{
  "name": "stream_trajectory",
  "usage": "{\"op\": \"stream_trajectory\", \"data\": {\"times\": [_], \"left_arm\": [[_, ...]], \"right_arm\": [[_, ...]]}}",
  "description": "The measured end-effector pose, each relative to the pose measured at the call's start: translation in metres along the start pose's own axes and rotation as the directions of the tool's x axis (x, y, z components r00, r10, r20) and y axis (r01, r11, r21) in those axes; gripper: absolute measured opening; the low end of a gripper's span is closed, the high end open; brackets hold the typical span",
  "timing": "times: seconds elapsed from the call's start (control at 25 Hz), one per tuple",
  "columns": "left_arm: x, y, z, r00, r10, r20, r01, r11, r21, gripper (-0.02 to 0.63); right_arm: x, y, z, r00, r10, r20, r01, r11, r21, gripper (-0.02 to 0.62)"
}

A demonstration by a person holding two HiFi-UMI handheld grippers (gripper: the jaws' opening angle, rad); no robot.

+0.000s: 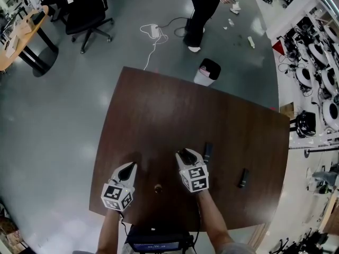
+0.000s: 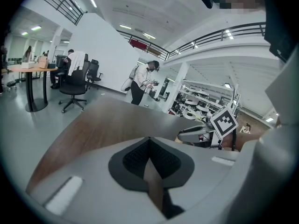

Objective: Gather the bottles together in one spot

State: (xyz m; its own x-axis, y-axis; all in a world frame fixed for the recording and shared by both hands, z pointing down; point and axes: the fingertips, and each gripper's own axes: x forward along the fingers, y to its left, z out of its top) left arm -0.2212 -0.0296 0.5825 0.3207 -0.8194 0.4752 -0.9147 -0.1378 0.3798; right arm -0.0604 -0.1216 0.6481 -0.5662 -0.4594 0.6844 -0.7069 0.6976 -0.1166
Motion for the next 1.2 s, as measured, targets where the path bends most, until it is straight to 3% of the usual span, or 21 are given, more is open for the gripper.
{"op": "stream_trajectory", "data": {"times": [0.72, 1.2], "left_arm": [[-0.015, -0.022, -0.001, 1.000, -0.022, 0.011, 0.021, 0.999, 0.038, 0.002], [-0.040, -0.034, -0.018, 0.999, -0.048, 0.010, 0.048, 0.996, 0.072, 0.002]], "right_arm": [[-0.043, 0.015, -0.013, 0.998, 0.002, 0.056, -0.003, 1.000, 0.013, 0.129], [-0.076, 0.050, -0.041, 0.996, 0.009, 0.090, -0.011, 1.000, 0.030, 0.129]]}}
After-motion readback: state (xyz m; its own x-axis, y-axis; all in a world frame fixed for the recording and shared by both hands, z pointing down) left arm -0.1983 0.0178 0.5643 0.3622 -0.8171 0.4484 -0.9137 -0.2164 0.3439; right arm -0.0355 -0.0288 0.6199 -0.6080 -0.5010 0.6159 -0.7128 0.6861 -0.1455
